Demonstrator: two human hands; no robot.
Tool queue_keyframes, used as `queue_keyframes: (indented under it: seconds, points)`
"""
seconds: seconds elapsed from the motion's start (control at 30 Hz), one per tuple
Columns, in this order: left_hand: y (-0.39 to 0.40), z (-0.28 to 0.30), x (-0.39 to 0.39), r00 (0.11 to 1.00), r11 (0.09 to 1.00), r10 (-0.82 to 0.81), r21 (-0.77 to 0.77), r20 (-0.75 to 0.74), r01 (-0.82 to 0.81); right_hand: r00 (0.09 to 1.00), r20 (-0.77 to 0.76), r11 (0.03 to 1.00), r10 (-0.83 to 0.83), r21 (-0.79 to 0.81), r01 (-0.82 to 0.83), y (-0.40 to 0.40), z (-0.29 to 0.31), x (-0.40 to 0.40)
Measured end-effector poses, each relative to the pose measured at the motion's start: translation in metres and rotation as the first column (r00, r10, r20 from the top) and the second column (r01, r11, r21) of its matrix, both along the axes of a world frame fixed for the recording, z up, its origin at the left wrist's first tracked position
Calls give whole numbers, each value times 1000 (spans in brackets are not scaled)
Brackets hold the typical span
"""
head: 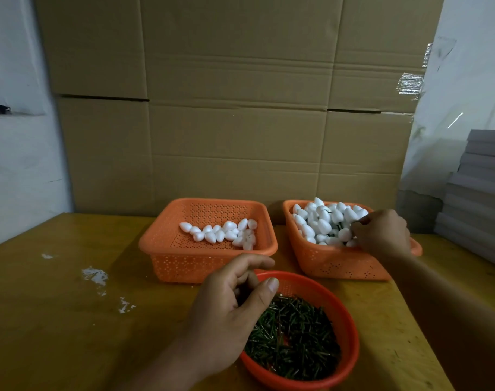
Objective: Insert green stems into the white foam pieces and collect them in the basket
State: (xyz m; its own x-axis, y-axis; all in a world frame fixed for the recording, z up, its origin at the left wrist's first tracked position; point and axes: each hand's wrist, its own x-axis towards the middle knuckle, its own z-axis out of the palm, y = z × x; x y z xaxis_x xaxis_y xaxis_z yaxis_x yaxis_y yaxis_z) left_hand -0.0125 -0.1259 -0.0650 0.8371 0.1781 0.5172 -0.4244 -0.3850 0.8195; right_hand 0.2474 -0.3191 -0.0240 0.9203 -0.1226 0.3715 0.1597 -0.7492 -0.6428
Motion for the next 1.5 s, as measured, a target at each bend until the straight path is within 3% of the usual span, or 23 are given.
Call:
queue_keyframes:
  seconds: [0.43,0.7,0.97,1.13,1.3,1.5]
  points:
    - [0,-2,1,999,999,-21,33,-35,22,999,-34,998,33,-46,-35,5,5,2]
    - [-3,0,-2,997,997,-67,34,-27,68,972,235,999,24,18,-29,-2,-1,-33]
    - [1,3,1,999,999,24,24,37,-25,911,254,894,324,233,-383,5,7,-110]
    - [11,11,5,993,994,96,48,63,-99,811,166,807,561,108,-581,10,-4,-148]
    - [41,26,20,979,976,205,70,-10,-204,679,14,674,734,-128,-727,11,-8,-164]
    - [85,52,69,909,872,391,371,-141,-318,592,-82,539,802,-327,-776,15,-9,-174]
